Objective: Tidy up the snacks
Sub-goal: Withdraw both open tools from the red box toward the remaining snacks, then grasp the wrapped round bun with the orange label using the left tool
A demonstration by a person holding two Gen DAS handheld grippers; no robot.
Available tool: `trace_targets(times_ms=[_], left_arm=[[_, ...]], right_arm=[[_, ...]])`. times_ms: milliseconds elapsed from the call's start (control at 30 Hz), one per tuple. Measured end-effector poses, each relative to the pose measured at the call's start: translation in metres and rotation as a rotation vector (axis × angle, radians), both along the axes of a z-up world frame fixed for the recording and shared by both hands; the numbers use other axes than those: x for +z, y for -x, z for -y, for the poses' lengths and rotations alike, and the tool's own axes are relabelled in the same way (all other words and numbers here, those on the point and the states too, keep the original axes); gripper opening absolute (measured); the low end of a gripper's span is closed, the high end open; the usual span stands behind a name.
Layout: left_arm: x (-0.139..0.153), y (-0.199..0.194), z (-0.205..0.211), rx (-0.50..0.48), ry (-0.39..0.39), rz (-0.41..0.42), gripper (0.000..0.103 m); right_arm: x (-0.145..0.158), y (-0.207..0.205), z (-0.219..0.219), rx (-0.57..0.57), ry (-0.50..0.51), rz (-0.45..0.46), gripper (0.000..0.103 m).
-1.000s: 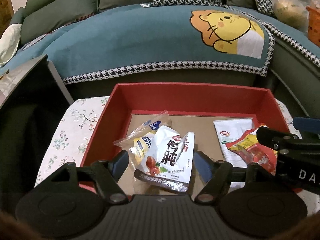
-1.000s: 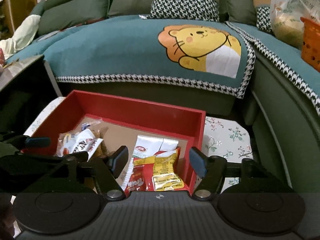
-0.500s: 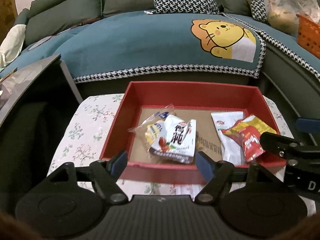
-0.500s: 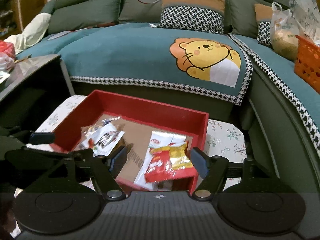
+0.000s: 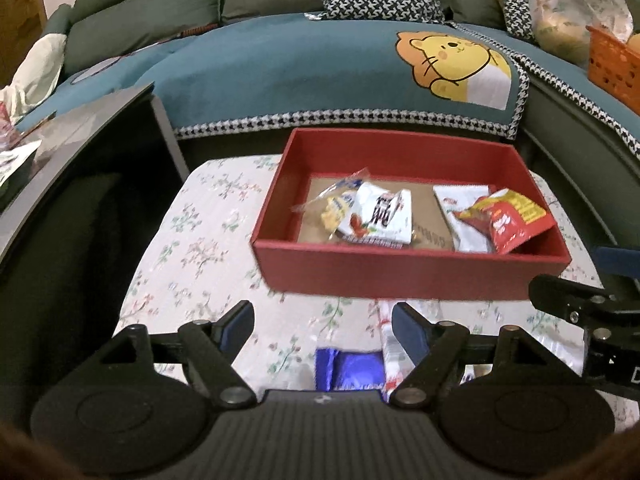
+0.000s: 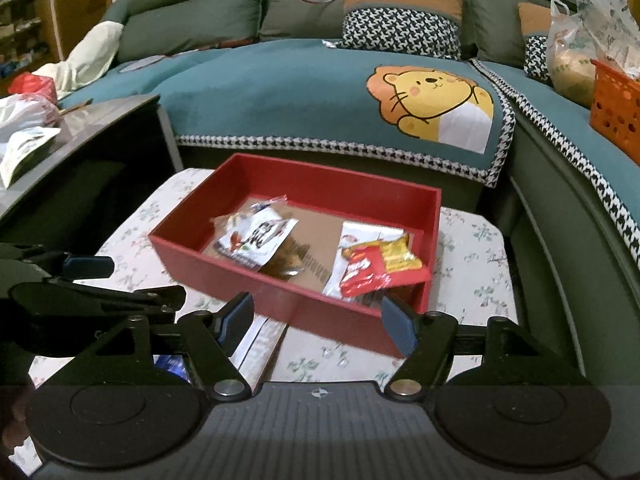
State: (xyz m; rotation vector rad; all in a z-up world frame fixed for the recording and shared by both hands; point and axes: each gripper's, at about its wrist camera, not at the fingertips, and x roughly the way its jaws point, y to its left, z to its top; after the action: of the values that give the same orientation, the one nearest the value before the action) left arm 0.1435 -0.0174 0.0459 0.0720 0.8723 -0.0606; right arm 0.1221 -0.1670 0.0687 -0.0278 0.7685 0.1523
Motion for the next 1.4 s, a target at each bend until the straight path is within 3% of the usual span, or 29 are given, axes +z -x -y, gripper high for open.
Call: trace_targets(times_ms=[600, 733, 933, 1067, 1400], left_arm=[[-0.030, 0.045, -0.079, 0.128, 0.053, -0.122, 0.103], [-0.040, 0.042, -0.090, 0.145, 0.070, -0.154, 0.103], [-0.053, 0.022, -0.099, 0.195, 0.162, -0.199, 0.103], [-0.059, 0.010, -0.091, 0.196, 0.141, -0.208, 0.103], [-0.084, -0.001, -0.075, 0.182, 0.003, -0.238, 0.103]], right_arm=[[-0.019, 0.039, -0.032, 0.094, 0.008, -0.086, 0.077], [-0.022, 0.042, -0.038, 0.117, 0.013, -0.098, 0.080], [-0.025, 0.038, -0.038, 0.120, 0.013, -0.114, 0.080], [-0.028, 0.034, -0.034, 0.114, 0.011, -0.125, 0.080], [-0.029, 0.028, -0.020, 0.080, -0.009, -0.141, 0.081]])
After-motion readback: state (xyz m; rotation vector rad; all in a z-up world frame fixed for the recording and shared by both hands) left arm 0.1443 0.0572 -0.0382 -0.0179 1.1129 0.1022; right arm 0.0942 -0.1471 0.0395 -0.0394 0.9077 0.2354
